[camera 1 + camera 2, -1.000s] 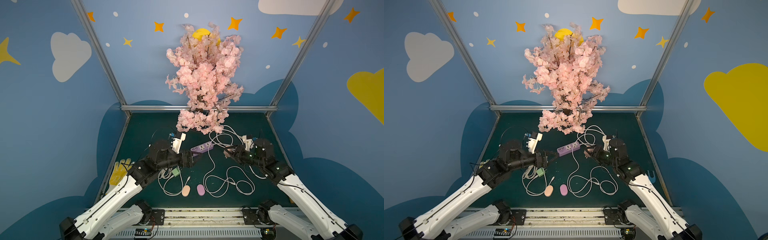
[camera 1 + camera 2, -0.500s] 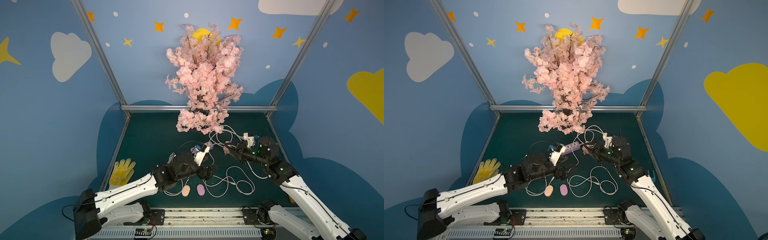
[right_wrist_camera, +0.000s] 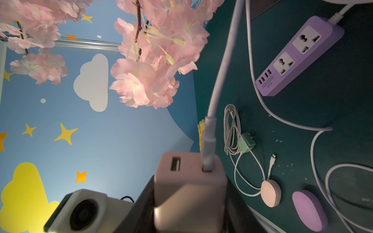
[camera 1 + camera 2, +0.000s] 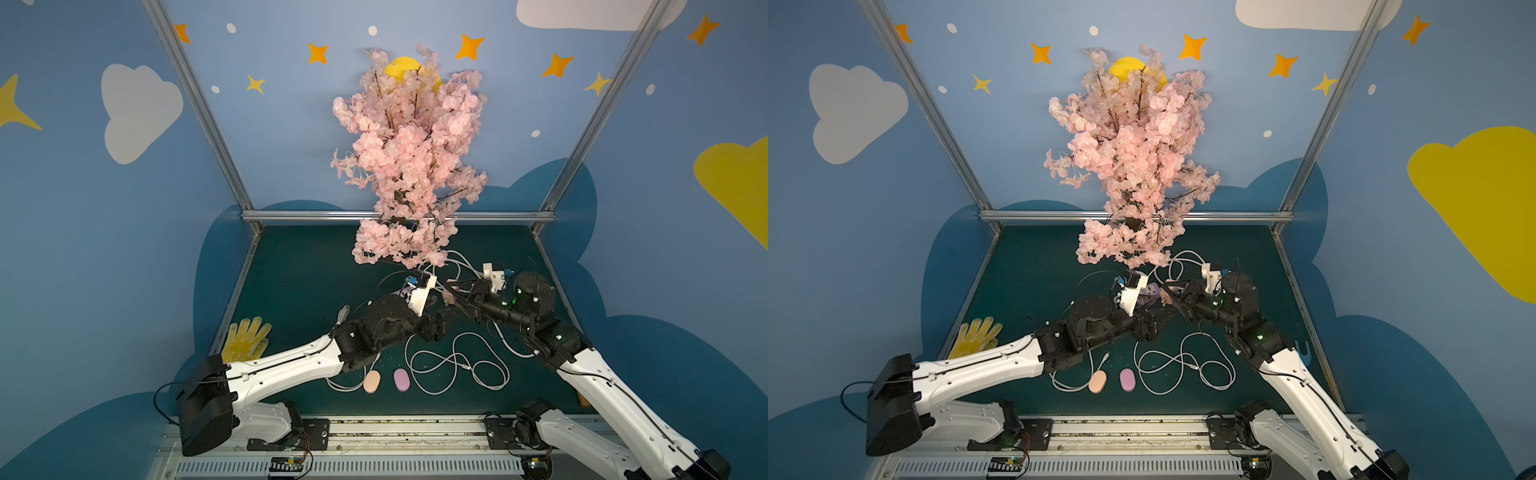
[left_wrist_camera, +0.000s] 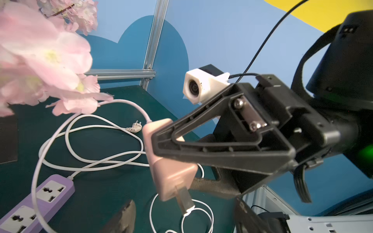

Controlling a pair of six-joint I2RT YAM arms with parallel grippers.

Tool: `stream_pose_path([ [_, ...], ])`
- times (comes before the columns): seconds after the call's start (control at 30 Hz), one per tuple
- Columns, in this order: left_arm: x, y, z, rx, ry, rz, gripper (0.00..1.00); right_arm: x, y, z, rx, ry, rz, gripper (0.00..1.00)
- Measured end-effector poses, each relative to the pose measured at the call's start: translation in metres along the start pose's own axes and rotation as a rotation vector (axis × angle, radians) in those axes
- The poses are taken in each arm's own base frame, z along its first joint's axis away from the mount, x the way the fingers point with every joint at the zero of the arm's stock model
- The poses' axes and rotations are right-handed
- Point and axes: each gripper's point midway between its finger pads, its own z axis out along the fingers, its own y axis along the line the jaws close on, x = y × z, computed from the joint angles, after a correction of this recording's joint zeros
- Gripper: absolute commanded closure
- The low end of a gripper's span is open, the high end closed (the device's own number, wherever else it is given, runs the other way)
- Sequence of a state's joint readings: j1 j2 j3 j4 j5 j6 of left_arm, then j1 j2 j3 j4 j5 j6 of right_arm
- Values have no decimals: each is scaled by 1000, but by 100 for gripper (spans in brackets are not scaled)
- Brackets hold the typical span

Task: Charge the bluetooth headset
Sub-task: Pick up the plug from the center of the board.

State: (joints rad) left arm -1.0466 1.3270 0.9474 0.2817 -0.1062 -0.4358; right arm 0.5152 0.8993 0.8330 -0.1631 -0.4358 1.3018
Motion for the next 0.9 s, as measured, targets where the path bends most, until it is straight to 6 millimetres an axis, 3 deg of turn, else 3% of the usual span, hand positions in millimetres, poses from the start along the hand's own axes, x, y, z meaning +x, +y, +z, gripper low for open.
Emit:
stream_pose_path([
  [0.43,-11,10,26,-80,-15,43,60,-4,7,1,-28,-14,-1,94],
  [0.67,-10,14,28,-108,-8,88,94,-8,4,1,-18,-35,28,91],
  [0.73,-11,14,28,-110,-4,87,97,-8,4,1,-18,-37,31,83],
  [0.83,-11,14,28,-110,-2,85,96,-8,5,1,-20,-39,31,52],
  [0.9,-11,11,29,-97,-2,71,97,-8,4,1,-20,-37,24,41],
])
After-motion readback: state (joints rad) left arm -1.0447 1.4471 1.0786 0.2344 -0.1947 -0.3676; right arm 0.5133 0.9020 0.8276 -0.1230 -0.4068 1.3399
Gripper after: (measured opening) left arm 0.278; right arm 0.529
